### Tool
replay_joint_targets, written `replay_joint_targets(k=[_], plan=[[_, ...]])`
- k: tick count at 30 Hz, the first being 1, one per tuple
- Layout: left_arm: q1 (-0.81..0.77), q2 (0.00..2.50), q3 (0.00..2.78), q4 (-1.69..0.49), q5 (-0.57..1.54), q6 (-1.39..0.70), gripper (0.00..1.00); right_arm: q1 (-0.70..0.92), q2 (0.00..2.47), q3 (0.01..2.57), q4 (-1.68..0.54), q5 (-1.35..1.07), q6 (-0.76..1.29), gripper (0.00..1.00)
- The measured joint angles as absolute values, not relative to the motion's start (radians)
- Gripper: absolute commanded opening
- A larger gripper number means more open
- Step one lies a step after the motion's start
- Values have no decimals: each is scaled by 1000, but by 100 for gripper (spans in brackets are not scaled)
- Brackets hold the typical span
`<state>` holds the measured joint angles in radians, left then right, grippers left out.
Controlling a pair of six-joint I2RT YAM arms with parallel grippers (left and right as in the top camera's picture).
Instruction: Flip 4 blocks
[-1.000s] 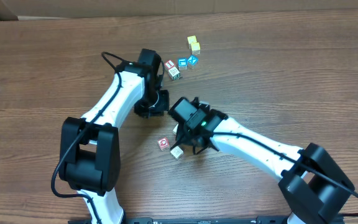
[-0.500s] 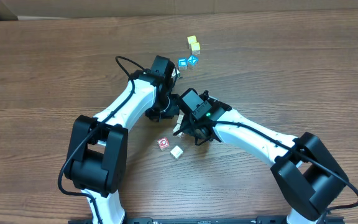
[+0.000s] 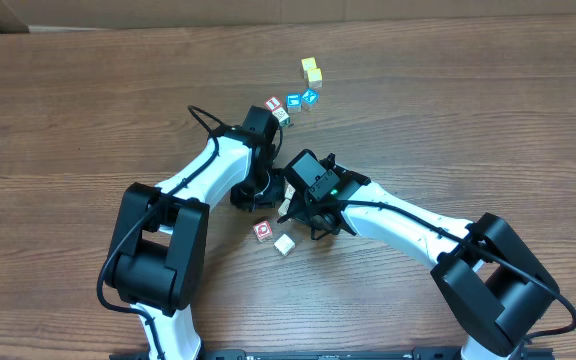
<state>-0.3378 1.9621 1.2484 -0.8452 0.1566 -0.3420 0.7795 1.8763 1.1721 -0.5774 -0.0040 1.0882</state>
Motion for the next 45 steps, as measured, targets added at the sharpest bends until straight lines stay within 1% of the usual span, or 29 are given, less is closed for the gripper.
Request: replay_joint_targets(k=[5,16,45], plan=[[-338,1962,1244,-836,187,-345,4,780,1876,1156,-531,-4,1097,4],[-338,1962,1230,-834,284,-345,4,780,1877,1138,-500,0,1121,4],[-338,1962,1229,-776,289,-347,4,781,1877,1130,-462,49,1122,5]])
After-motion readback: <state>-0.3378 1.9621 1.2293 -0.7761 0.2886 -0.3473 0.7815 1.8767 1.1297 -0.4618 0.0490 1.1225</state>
